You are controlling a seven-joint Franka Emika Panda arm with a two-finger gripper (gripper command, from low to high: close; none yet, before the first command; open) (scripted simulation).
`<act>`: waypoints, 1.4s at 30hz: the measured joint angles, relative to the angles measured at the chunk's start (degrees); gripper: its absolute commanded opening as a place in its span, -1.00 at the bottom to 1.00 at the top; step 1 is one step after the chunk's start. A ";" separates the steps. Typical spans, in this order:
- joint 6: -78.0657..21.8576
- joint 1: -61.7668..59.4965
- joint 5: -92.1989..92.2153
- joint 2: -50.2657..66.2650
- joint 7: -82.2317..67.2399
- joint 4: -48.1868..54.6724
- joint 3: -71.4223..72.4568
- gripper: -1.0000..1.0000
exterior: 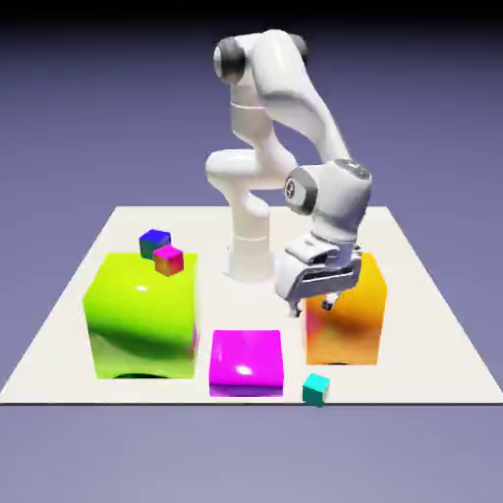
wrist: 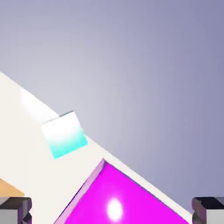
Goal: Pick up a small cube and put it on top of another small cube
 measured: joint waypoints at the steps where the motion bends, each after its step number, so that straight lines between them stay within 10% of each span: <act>1: -2.10 -0.04 -1.10 2.08 -0.29 1.80 0.81 0.00; 21: -31.93 -2.27 -21.60 38.51 -3.42 28.18 12.78 0.00; 22: -30.07 -2.83 -22.42 39.23 -2.81 26.83 12.22 -1.00; 42: -41.81 4.22 -9.87 5.85 -12.52 13.31 -17.38 -1.00</act>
